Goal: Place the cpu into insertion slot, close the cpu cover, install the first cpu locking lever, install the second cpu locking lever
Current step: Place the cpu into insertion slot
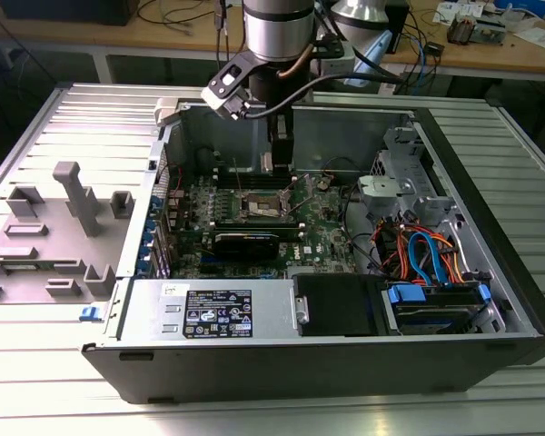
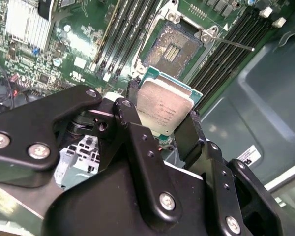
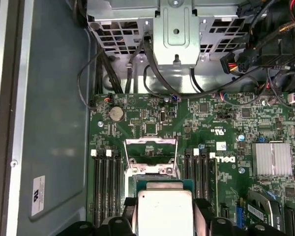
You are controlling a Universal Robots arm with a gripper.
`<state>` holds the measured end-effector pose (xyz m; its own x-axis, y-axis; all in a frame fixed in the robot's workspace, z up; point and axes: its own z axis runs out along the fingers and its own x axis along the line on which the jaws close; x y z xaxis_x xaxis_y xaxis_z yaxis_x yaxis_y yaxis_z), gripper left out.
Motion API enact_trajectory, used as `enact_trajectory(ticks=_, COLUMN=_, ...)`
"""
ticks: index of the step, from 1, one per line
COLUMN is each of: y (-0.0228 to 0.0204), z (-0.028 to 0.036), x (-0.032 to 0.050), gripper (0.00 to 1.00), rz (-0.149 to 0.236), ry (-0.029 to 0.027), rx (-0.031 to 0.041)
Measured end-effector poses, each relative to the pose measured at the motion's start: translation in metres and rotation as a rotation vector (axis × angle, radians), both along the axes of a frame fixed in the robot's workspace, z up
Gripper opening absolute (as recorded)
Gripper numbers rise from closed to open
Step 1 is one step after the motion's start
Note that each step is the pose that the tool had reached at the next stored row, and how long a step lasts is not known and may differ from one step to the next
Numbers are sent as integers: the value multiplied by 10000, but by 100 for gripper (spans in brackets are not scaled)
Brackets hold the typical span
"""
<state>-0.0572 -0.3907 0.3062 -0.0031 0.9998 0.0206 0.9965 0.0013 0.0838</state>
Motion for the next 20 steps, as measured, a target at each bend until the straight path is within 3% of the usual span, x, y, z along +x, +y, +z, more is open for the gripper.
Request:
enact_trajectory(ticks=7, y=2, z=-103, x=-86, gripper=54, rz=45, ry=1, rx=26)
enact_trajectory(ticks=20, y=4, z=-111, x=-86, gripper=54, rz=44, ry=-1, rx=30)
